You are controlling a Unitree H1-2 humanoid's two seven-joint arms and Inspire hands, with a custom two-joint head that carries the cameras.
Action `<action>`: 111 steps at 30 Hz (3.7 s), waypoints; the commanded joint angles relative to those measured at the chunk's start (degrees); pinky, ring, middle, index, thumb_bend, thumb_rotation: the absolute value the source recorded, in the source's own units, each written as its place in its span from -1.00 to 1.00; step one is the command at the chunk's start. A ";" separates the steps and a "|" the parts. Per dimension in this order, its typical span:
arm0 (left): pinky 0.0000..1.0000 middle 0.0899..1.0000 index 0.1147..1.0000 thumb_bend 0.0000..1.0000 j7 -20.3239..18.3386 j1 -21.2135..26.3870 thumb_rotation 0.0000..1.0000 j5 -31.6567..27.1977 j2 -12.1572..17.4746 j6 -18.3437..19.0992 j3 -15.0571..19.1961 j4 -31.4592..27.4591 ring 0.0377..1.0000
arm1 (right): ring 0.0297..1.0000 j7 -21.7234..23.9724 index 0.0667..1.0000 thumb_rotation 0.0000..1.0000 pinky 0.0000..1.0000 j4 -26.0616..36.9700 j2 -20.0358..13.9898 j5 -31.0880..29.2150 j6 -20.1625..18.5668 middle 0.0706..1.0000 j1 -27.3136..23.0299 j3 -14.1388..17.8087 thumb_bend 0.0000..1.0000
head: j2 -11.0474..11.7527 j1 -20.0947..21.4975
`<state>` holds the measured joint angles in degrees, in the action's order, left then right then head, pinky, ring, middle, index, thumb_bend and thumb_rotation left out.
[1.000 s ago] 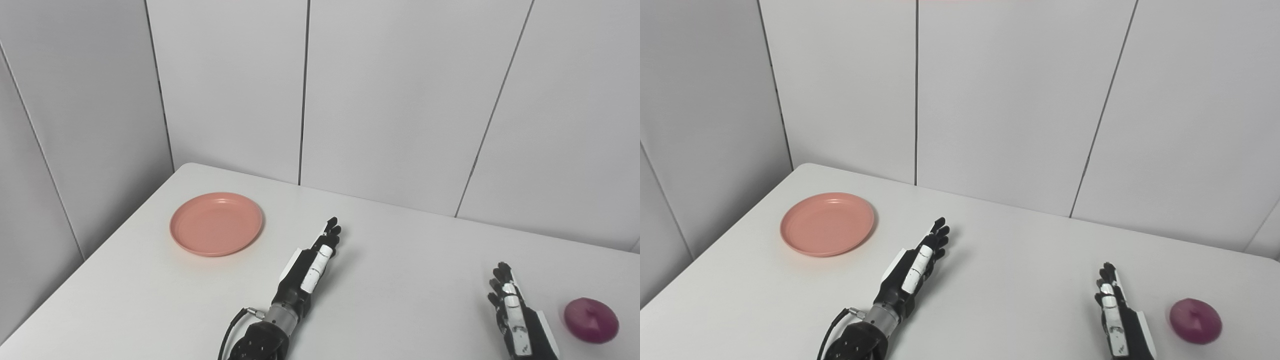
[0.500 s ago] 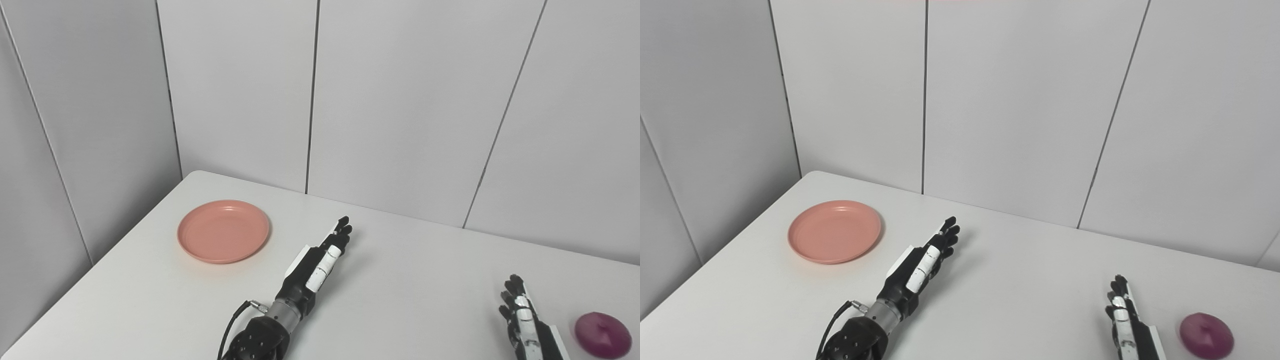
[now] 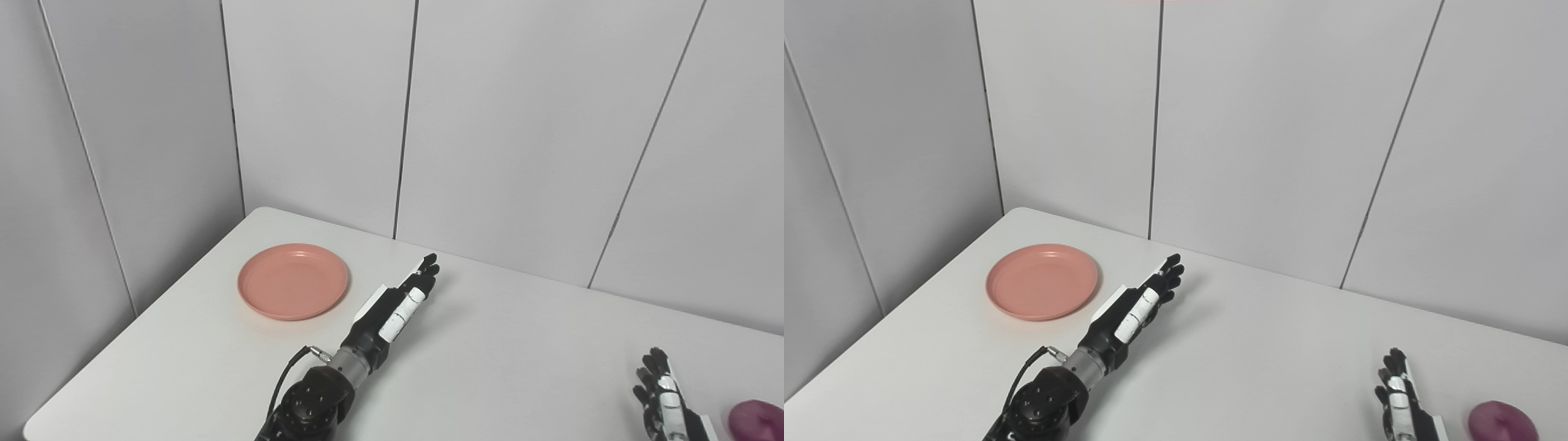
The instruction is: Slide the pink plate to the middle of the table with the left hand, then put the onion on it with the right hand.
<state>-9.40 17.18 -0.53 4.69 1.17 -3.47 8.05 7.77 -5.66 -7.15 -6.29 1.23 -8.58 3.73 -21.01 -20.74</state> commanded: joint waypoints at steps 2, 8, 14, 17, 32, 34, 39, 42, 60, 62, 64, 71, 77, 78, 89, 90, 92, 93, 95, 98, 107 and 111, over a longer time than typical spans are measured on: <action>1.00 1.00 1.00 0.61 0.41 3.36 1.00 1.52 1.63 -2.19 0.20 -1.30 1.00 | 1.00 0.14 1.00 1.00 1.00 2.64 -0.71 -1.06 -0.22 1.00 -1.12 0.57 -0.19 | 0.09 -0.36; 1.00 1.00 1.00 0.57 1.27 3.73 1.00 1.61 3.01 -2.54 2.01 -1.32 1.00 | 1.00 -0.15 1.00 1.00 1.00 4.33 -0.65 -0.88 -1.82 1.00 -0.62 0.44 -0.16 | 0.47 -1.18; 1.00 1.00 1.00 0.57 1.18 4.40 1.00 1.03 4.25 -3.54 4.03 -0.49 1.00 | 1.00 -0.14 1.00 1.00 1.00 4.89 -0.65 -0.90 -2.20 1.00 -0.62 0.42 -0.25 | 0.94 -1.34; 1.00 1.00 1.00 0.58 1.41 5.01 1.00 1.23 5.16 -4.22 4.79 0.50 1.00 | 1.00 -0.02 1.00 1.00 1.00 5.08 -0.67 -1.13 -2.64 1.00 -0.62 0.44 -0.25 | 0.94 -1.34; 1.00 1.00 1.00 0.58 0.95 5.15 1.00 -0.91 10.49 1.21 9.60 -3.42 1.00 | 1.00 0.28 1.00 1.00 1.00 5.20 -0.37 -1.72 -3.79 1.00 -0.59 0.39 -0.23 | 2.19 -2.86; 1.00 1.00 1.00 0.59 0.85 5.61 1.00 -1.04 11.60 1.64 10.18 -2.84 1.00 | 1.00 0.08 1.00 1.00 1.00 5.03 -0.42 -1.43 -3.48 1.00 -0.63 0.41 -0.19 | 2.17 -2.82; 1.00 1.00 1.00 0.58 0.75 6.54 1.00 -0.94 14.25 -0.19 11.49 -0.34 0.99 | 1.00 0.06 1.00 1.00 1.00 4.94 -0.39 -1.74 -3.38 1.00 -0.70 0.49 -0.22 | 2.42 -2.87; 1.00 1.00 1.00 0.56 1.13 6.54 1.00 -0.15 15.62 0.22 11.87 0.05 0.97 | 1.00 0.14 1.00 1.00 1.00 4.90 -0.37 -1.62 -3.03 1.00 -0.68 0.25 -0.25 | 2.67 -2.74; 1.00 0.92 0.91 0.61 0.25 9.12 1.00 -2.37 22.44 -3.25 15.14 12.33 0.95 | 1.00 -0.23 1.00 1.00 1.00 5.69 -0.03 -1.27 -3.19 1.00 -0.24 -0.01 -0.24 | 2.59 -2.10; 1.00 0.90 0.88 0.63 0.71 9.76 1.00 -1.67 23.10 -4.70 15.07 14.58 0.93 | 1.00 -0.02 1.00 1.00 1.00 5.65 0.07 -1.84 -3.11 1.00 -0.20 0.14 -0.24 | 2.50 -2.09; 0.99 0.88 0.87 0.62 0.75 10.37 1.00 -1.51 23.69 -6.94 15.13 17.07 0.90 | 1.00 0.09 1.00 1.00 1.00 5.26 0.16 -2.11 -2.78 1.00 -0.33 0.18 -0.25 | 2.67 -2.07; 0.95 0.83 0.79 0.62 -0.18 12.30 1.00 -3.49 25.07 -11.33 15.98 23.81 0.82 | 1.00 0.07 1.00 1.00 1.00 6.24 0.11 -1.49 -3.79 1.00 -0.02 -0.40 -0.26 | 2.55 -1.86; 0.98 0.80 0.75 0.59 0.21 14.24 1.00 -4.26 25.45 -13.42 16.50 29.05 0.83 | 1.00 -0.11 1.00 1.00 1.00 7.12 0.16 -1.15 -3.91 1.00 0.32 -0.78 -0.30 | 2.57 -1.52; 0.99 0.80 0.74 0.61 0.17 14.53 1.00 -4.54 25.41 -13.58 16.62 29.67 0.83 | 1.00 -0.12 1.00 1.00 1.00 7.25 0.10 -1.09 -4.01 1.00 0.36 -0.80 -0.30 | 2.44 -1.50; 1.00 0.84 0.79 0.65 -0.46 18.69 1.00 -6.33 25.67 -15.08 16.73 38.50 0.88 | 1.00 0.10 1.00 1.00 1.00 7.56 -0.14 -1.35 -4.23 1.00 0.57 -0.78 -0.31 | 2.49 -1.56; 1.00 0.85 0.79 0.65 -0.51 19.05 1.00 -6.77 25.50 -15.37 16.95 39.62 0.88 | 1.00 0.17 1.00 1.00 1.00 7.51 -0.18 -1.39 -4.16 1.00 0.58 -0.78 -0.32 | 2.49 -1.56; 1.00 0.85 0.79 0.64 -0.54 19.50 1.00 -7.38 25.34 -15.83 17.14 41.06 0.88 | 1.00 0.27 1.00 1.00 1.00 7.50 -0.26 -1.43 -4.13 1.00 0.62 -0.81 -0.34 | 2.39 -1.61; 0.98 0.84 0.78 0.64 -0.05 19.78 1.00 -7.43 25.17 -15.93 17.17 41.93 0.87 | 1.00 0.28 1.00 1.00 1.00 7.62 -0.30 -1.35 -4.26 1.00 0.69 -0.85 -0.32 | 2.30 -1.52; 0.95 0.82 0.78 0.63 0.70 20.13 1.00 -7.28 24.90 -16.04 17.14 43.05 0.85 | 1.00 0.23 1.00 1.00 1.00 7.86 -0.34 -1.19 -4.40 1.00 0.80 -0.92 -0.30 | 2.26 -1.46; 0.92 0.82 0.79 0.57 0.89 20.49 1.00 -7.31 24.67 -16.41 16.98 44.42 0.86 | 1.00 -0.03 1.00 1.00 1.00 7.88 -0.29 -0.85 -4.09 1.00 0.85 -0.92 -0.31 | 2.21 -1.44; 0.93 0.82 0.81 0.53 -0.20 19.88 1.00 -7.83 23.19 -16.29 16.51 45.52 0.85 | 1.00 -0.15 1.00 1.00 1.00 8.77 -0.23 -1.14 -5.17 1.00 1.06 -0.74 -0.31 | 1.79 -1.45; 0.93 0.83 0.82 0.50 -1.66 19.84 1.00 -8.61 22.36 -16.70 16.62 46.16 0.84 | 1.00 -0.05 1.00 1.00 1.00 8.97 -0.22 -1.26 -5.11 1.00 1.22 -0.73 -0.32 | 1.71 -1.41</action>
<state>-10.35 34.21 -8.37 26.08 -12.78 13.06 54.88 7.79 1.13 -6.98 -7.23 -3.51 -6.16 2.78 -19.25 -22.15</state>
